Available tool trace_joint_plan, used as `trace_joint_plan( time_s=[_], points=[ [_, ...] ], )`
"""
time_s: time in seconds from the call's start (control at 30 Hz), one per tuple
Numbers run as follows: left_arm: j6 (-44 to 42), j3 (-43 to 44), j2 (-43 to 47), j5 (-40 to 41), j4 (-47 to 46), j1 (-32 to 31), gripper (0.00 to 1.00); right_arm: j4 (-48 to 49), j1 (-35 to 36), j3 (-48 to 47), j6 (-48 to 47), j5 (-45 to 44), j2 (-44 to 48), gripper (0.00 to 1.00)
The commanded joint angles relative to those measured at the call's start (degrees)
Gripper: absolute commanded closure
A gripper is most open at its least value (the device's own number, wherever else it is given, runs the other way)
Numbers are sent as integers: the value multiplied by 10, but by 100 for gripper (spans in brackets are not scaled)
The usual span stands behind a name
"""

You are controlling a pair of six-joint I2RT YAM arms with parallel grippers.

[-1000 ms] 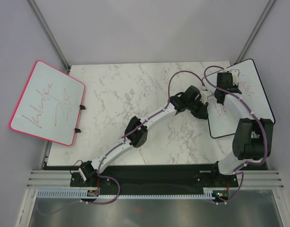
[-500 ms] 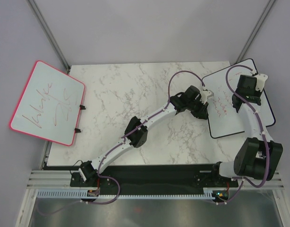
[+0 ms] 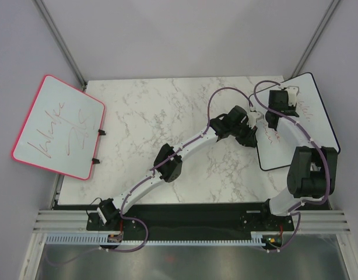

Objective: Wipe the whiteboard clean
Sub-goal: Erase the whiteboard at the whiteboard stand.

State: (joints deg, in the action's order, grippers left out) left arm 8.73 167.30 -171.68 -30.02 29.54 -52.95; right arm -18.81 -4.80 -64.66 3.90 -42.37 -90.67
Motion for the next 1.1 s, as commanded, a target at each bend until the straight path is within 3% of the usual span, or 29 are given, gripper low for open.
trace_joint_plan(
  time_s=[0.0, 0.17, 0.3, 0.4, 0.8, 1.07],
  points=[
    [44, 13, -12, 35, 45, 8, 98, -4, 24, 9, 44, 66, -36, 100],
    [45, 13, -12, 34, 45, 9, 98, -4, 12, 6, 39, 43, 2, 100],
    [45, 12, -12, 33, 45, 9, 98, -18, -68, 10, 38, 32, 37, 100],
    [46, 12, -12, 34, 44, 9, 98, -18, -90, 37, 42, 45, 69, 100],
    [45, 11, -11, 36, 43, 7, 98, -53, -51, 141, 119, 248, 110, 100],
    [42, 9, -10, 38, 44, 7, 98, -33, -51, 153, 124, 345, 65, 100]
  ],
)
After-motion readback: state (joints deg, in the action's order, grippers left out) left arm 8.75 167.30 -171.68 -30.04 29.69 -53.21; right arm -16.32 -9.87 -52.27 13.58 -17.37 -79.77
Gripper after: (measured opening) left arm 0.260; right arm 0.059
